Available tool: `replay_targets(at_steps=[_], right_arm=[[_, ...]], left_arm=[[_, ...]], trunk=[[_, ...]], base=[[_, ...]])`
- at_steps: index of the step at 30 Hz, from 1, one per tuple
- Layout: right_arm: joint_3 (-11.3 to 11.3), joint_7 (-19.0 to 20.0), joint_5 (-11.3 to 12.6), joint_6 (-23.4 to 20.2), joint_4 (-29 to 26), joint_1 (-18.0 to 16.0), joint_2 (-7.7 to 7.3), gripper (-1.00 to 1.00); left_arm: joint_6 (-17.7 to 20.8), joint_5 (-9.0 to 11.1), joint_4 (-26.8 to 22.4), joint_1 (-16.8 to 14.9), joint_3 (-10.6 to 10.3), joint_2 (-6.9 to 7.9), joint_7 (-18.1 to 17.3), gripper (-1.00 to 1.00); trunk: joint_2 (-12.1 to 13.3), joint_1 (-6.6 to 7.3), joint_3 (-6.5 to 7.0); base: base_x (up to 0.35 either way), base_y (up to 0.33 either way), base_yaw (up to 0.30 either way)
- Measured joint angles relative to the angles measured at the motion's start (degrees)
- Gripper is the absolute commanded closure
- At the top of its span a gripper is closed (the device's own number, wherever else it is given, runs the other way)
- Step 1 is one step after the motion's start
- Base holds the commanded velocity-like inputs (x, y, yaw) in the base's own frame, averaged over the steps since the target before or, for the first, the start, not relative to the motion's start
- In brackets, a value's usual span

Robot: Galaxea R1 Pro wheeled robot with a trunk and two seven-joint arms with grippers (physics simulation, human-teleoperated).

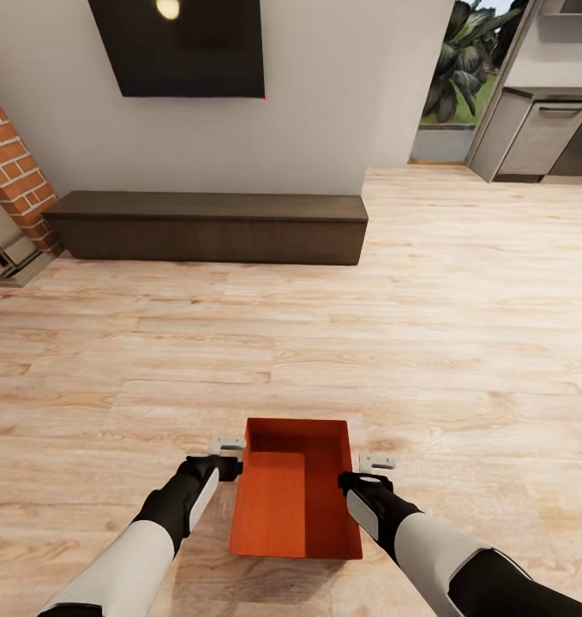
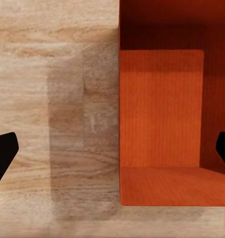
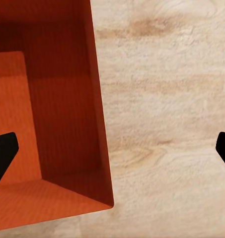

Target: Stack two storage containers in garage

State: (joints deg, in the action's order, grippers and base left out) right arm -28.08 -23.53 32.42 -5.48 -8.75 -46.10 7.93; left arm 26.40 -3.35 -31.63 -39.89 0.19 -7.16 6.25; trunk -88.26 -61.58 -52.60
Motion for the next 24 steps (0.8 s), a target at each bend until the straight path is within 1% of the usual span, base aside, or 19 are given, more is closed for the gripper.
replay_targets(at_steps=[8,17,18,19,21,24], right_arm=[[0.00,0.00,0.00,0.05,0.00,0.04,0.00,-1.00],[0.00,0.10,0.00,0.06,0.00,0.03,0.00,-1.00],[-0.01,0.14,-0.34,0.06,-0.01,0.01,0.12,-1.00],[-0.01,-0.02,-2.63,0.07,-0.01,0.02,0.27,-1.00],[0.05,-0.07,-5.10,0.15,-0.01,0.03,0.32,-1.00],[0.08,-0.10,-6.52,0.12,0.08,0.03,0.29,-1.00]], left_arm=[[0.00,0.01,-0.01,0.00,0.12,-0.01,0.14,-1.00],[0.00,0.08,0.00,0.00,0.25,0.04,0.30,-1.00],[0.02,0.12,0.10,0.00,0.29,0.04,0.21,-1.00],[0.06,0.10,0.26,0.00,0.29,0.06,0.04,-1.00],[0.08,0.09,0.60,0.00,0.27,0.01,-0.02,-1.00],[0.06,0.14,0.91,0.00,0.23,-0.10,-0.05,-1.00]], trunk=[[-3.21,-1.76,-1.44],[-3.22,-1.76,-1.44],[-3.61,-1.98,-1.62],[-4.01,-2.20,-1.80],[-4.81,-2.64,-2.15],[-6.02,-3.30,-2.69]], base=[[0.000,0.000,0.000],[0.000,0.000,0.000],[0.000,0.000,0.000],[0.000,0.000,0.000],[0.000,0.000,0.000],[0.000,0.000,0.000]])
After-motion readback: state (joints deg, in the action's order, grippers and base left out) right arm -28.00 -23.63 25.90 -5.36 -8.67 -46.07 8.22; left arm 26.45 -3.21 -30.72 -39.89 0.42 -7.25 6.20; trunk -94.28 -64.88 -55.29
